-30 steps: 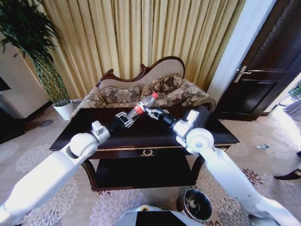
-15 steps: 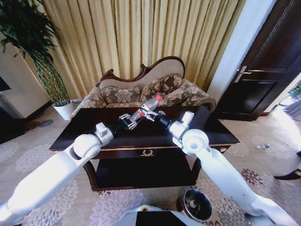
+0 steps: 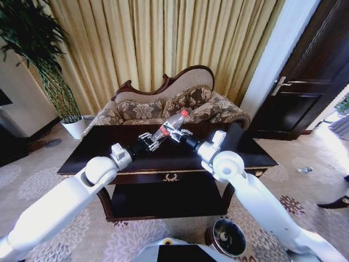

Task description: Move to the front of the table and place the trash on the table into the trash bin.

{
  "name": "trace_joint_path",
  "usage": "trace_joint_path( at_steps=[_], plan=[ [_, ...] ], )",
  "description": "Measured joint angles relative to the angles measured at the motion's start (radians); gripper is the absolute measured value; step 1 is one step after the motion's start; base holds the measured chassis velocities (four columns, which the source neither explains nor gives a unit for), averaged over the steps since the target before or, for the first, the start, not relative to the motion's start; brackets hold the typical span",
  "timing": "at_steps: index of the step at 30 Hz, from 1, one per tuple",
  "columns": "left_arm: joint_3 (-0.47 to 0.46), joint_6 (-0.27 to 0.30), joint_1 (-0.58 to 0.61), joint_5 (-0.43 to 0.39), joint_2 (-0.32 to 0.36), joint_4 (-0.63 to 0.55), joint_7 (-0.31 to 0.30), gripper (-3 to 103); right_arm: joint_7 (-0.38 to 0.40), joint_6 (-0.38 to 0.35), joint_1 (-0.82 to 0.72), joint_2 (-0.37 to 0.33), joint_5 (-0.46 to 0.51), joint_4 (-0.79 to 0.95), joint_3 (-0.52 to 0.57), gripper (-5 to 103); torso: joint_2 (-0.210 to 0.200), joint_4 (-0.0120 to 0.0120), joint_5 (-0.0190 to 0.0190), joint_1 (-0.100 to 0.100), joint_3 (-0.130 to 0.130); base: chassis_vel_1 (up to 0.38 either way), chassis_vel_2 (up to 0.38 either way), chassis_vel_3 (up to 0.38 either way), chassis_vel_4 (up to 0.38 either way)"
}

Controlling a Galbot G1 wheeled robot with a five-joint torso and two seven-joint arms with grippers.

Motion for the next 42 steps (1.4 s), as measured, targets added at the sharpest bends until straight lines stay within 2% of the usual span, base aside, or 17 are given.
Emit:
trace_joint_path(
  at_steps=[1,3,4,5,8,10,13,15,20,22,25,27,28,29,32,38,42],
  plan=[
    [-0.005,0.0,0.007,0.0,0.001,0.0,-0.003,49,0.001,0.001,-0.004,-0.003,-0.001,0.0,0.007,41,0.0,0.0,0.0,0.0,0.0,0.0,0.0,0.0,0.0],
    [-0.008,0.001,0.011,0.0,0.001,-0.001,-0.005,49,0.002,0.001,-0.007,-0.004,-0.001,0.001,0.01,41,0.0,0.0,0.0,0.0,0.0,0.0,0.0,0.0,0.0],
    [-0.013,0.001,0.018,0.0,0.001,-0.002,-0.006,55,0.003,0.002,-0.011,-0.004,-0.001,0.002,0.013,41,0.0,-0.0001,0.0,0.0,0.0,0.0,0.0,0.0,0.0],
    [-0.026,0.002,0.03,-0.002,0.001,-0.003,-0.009,66,0.011,0.003,-0.017,-0.006,-0.002,0.003,0.024,32,0.0,0.0,0.0,0.0,0.0,0.0,0.0,0.0,0.0],
    [-0.036,0.002,0.038,-0.004,0.001,-0.003,-0.01,71,0.012,0.003,-0.022,-0.006,-0.001,0.004,0.03,28,0.0,-0.0001,0.0002,0.0,0.0,0.0,0.0,0.0,0.0],
    [-0.065,0.003,0.056,-0.014,0.001,-0.003,-0.011,81,0.017,0.003,-0.03,-0.007,-0.001,0.006,0.046,22,0.0,0.0,0.0,0.0,0.0,0.0,0.0,0.0,0.0],
    [-0.092,0.007,0.074,-0.031,0.0,-0.004,-0.022,87,0.022,0.003,-0.035,-0.007,-0.001,0.004,0.061,21,0.0,0.0,-0.0001,0.0,0.0,0.0,0.0,0.0,0.0],
    [-0.163,0.022,0.111,-0.071,-0.007,-0.005,-0.053,97,0.034,0.009,-0.042,-0.008,-0.004,-0.003,0.082,21,0.0,0.0,0.0,0.0,0.0,0.0,0.0,0.0,0.0],
    [-0.31,0.051,0.191,-0.15,-0.02,0.002,-0.131,100,0.066,0.029,-0.059,-0.009,-0.034,-0.023,0.116,21,0.0,0.0001,0.0,0.0,0.0,0.0,0.0,0.0,0.0],
    [-0.332,0.055,0.204,-0.158,-0.022,0.004,-0.138,100,0.068,0.035,-0.062,-0.009,-0.054,-0.03,0.121,21,0.0,0.0001,-0.0001,0.0,0.0,0.0,0.0,0.0,0.0],
    [-0.521,0.082,0.317,-0.177,-0.041,0.024,-0.16,100,0.052,0.087,-0.083,-0.015,-0.261,-0.083,0.135,21,0.0,-0.0003,0.0001,0.0,0.0,0.0,0.0,0.0,0.0],
    [-0.568,0.088,0.345,-0.182,-0.046,0.029,-0.166,100,0.054,0.095,-0.086,-0.015,-0.308,-0.092,0.137,21,0.0,-0.0001,-0.0001,0.0,0.0,0.0,0.0,0.0,0.0],
    [-0.672,0.104,0.408,-0.198,-0.053,0.037,-0.183,100,0.072,0.106,-0.092,-0.016,-0.429,-0.117,0.138,21,0.0,0.0004,-0.0001,0.0,0.0,0.0,0.0,0.0,0.0],
    [-0.672,0.104,0.408,-0.198,-0.053,0.037,-0.183,100,0.072,0.106,-0.092,-0.016,-0.429,-0.117,0.138,21,0.0,0.0004,-0.0001,0.0,0.0,0.0,0.0,0.0,0.0],
    [-0.811,0.121,0.503,-0.237,-0.056,0.055,-0.198,100,0.107,0.136,-0.106,-0.019,-0.583,-0.151,0.139,21,0.0,0.0004,-0.0003,0.0,0.0,0.0,0.0,0.0,0.0],
    [-0.975,0.132,0.594,-0.314,-0.044,0.071,-0.201,100,0.199,0.153,-0.128,-0.026,-0.661,-0.165,0.143,21,0.0,0.0001,0.0001,0.0,0.0,0.0,0.0,0.0,0.0],
    [-1.012,0.139,0.609,-0.336,-0.043,0.068,-0.201,100,0.212,0.152,-0.15,-0.042,-0.698,-0.162,0.156,21,0.0,0.0,-0.0001,0.0,0.0,0.0,0.0,0.0,0.0]
  ],
)
